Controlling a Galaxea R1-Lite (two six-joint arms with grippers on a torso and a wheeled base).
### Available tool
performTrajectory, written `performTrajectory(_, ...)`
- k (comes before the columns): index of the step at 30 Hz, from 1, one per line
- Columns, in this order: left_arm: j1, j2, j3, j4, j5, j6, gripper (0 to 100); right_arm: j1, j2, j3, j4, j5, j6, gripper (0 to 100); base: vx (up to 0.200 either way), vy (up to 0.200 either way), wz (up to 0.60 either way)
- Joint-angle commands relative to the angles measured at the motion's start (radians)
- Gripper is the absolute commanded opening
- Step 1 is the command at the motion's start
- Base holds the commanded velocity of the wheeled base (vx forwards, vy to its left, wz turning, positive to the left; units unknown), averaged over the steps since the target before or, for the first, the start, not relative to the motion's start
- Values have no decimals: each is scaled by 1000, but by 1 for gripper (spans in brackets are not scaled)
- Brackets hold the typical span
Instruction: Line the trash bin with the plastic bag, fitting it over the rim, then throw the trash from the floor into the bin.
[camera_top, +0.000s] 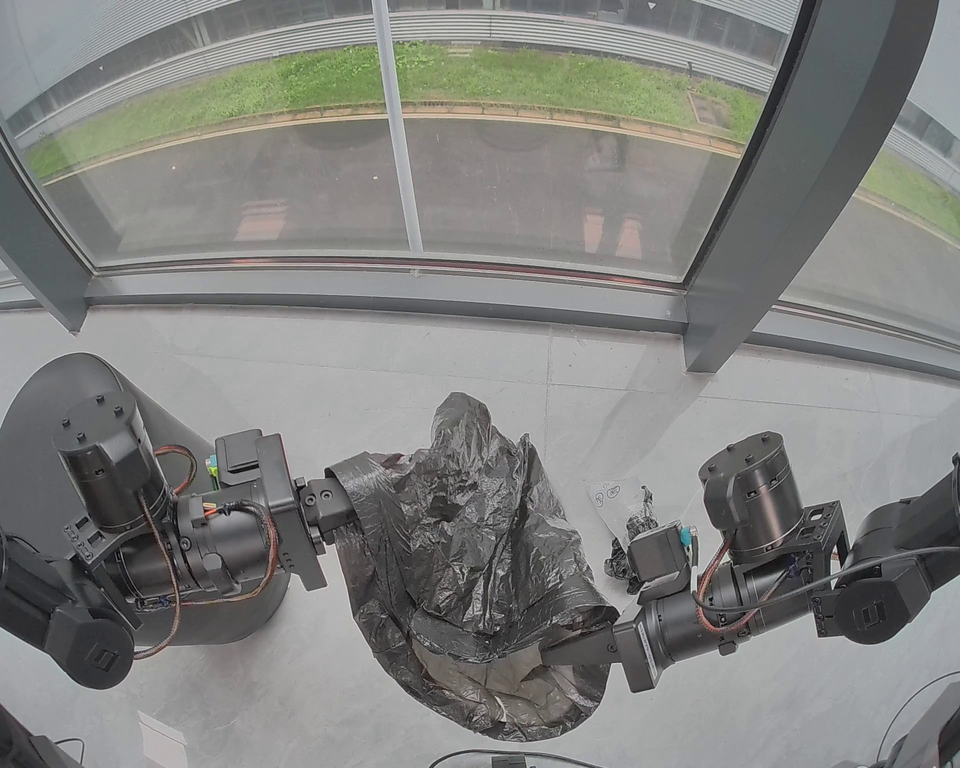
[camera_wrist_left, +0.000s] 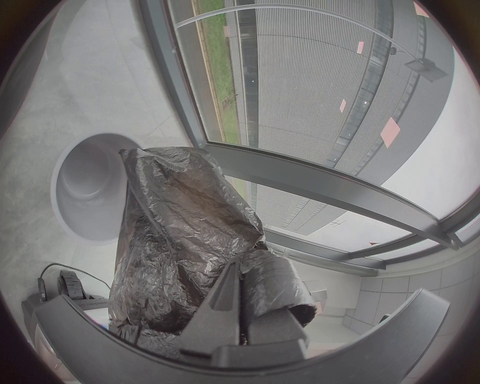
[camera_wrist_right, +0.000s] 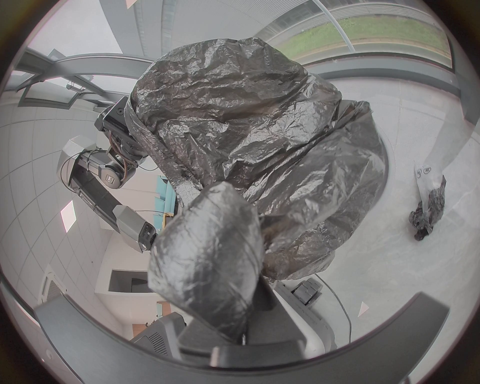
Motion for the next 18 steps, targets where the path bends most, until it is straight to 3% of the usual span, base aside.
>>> performTrajectory(1,0,48,25,-1,-1,-1,0,-1,-4,-5,36,1,-2,0,0,0,0)
performTrajectory(18,8,2,151,-1,8,-1,0,72,5,7,88,42,-2,0,0,0,0)
